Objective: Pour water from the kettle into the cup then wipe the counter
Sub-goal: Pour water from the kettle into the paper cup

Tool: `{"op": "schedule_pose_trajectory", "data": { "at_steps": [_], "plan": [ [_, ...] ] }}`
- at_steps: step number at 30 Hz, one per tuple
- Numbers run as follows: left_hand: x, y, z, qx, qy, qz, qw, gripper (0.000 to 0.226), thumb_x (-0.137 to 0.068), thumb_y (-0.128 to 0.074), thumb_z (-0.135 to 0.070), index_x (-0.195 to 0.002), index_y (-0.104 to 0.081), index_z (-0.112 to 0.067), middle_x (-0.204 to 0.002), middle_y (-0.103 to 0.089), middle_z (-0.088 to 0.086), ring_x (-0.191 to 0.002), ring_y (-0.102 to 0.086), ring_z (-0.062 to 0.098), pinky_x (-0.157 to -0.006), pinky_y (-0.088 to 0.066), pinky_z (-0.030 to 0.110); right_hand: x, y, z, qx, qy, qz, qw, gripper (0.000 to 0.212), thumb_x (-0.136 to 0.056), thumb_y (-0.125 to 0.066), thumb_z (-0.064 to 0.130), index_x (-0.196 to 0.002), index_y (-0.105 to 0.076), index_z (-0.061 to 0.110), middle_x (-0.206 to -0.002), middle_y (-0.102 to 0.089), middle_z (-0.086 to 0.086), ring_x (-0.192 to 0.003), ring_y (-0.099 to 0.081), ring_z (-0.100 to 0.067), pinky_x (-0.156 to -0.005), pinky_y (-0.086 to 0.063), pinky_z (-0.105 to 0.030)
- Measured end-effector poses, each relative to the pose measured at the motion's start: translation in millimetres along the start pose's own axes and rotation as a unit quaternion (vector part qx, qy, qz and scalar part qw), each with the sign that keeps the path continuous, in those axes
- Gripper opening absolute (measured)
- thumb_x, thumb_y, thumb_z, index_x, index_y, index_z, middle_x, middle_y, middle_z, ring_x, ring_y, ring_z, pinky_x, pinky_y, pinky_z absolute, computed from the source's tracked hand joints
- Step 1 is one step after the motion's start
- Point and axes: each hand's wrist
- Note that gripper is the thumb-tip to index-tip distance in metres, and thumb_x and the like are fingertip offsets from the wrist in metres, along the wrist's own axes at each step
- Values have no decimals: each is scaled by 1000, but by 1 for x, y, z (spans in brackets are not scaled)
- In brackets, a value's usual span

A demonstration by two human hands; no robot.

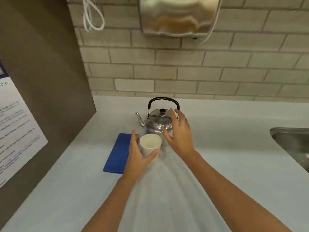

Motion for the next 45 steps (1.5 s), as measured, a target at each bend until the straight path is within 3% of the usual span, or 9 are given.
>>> {"op": "schedule_pose_trajectory", "data": {
  "at_steps": [6,10,18,26,30,33,35,39,45],
  "plan": [
    [-2,-11,15,17,21,9,1000,115,-57,-85,-40,-129,3,-63,-143,-36,-8,-129,-39,11,-104,-35,31,-59,-18,-12,-49,11,50,997,66,-88,-56,25,-144,-22,16,-146,-30,-12,-121,-45,-31,-82,-52,-42],
    [-3,-14,22,7,34,9,999,116,-56,-85,-37,-121,5,-70,-134,-39,-15,-120,-43,6,-97,-37,26,-103,-28,-17,-42,65,57,995,63,-90,-55,26,-143,-24,15,-140,-40,-13,-115,-49,-30,-85,-49,-41],
    [-7,-16,31,-28,37,11,999,114,-59,-82,-36,-141,-3,-46,-136,-43,-13,-121,-45,6,-95,-39,25,-147,-46,-32,76,41,176,981,43,-91,-45,46,-130,-48,28,-111,-64,-14,-102,-58,-34,-78,-49,-42],
    [-7,-19,37,-54,47,8,997,89,-66,-78,-40,-138,-26,-30,-129,-50,-10,-118,-49,7,-97,-44,25,-155,-49,-47,-42,34,188,981,33,-83,-56,50,-109,-67,32,-106,-72,1,-95,-63,-21,-79,-51,-34],
    [-8,-19,39,-56,49,6,997,81,-65,-78,-41,-131,-31,-37,-125,-53,-11,-114,-51,6,-95,-46,25,-156,-46,-45,-94,37,206,973,28,-82,-61,43,-107,-68,30,-100,-74,2,-62,-56,6,-64,-41,-19],
    [-8,-19,41,-64,49,5,997,83,-66,-78,-42,-133,-30,-34,-125,-53,-10,-114,-52,8,-96,-48,28,-152,-42,-44,-124,20,207,970,24,-82,-64,40,-103,-70,30,-72,-70,14,-48,-47,18,-49,-35,-7],
    [-8,-19,40,-71,48,2,996,84,-66,-77,-41,-135,-29,-32,-125,-52,-9,-114,-52,10,-97,-48,31,-148,-33,-44,-129,13,198,972,23,-82,-64,40,-101,-71,31,-66,-65,22,-48,-45,20,-50,-35,-3],
    [-8,-19,39,-85,46,-4,995,84,-68,-77,-37,-136,-29,-25,-125,-53,-4,-112,-52,13,-97,-47,34,-146,-7,-41,-105,23,177,978,20,-82,-63,42,-99,-71,33,-94,-75,7,-55,-50,14,-54,-30,-6],
    [-7,-20,34,-93,44,-12,995,82,-70,-77,-33,-136,-30,-19,-125,-55,1,-109,-53,17,-94,-46,34,-145,52,-28,-47,59,186,980,19,-83,-62,41,-99,-71,34,-104,-72,13,-91,-64,-9,-71,-40,-20]
  ]
}}
Point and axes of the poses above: each hand's wrist, its own x-axis away from the middle knuckle, its own y-axis out of the back of the hand, z = x × y
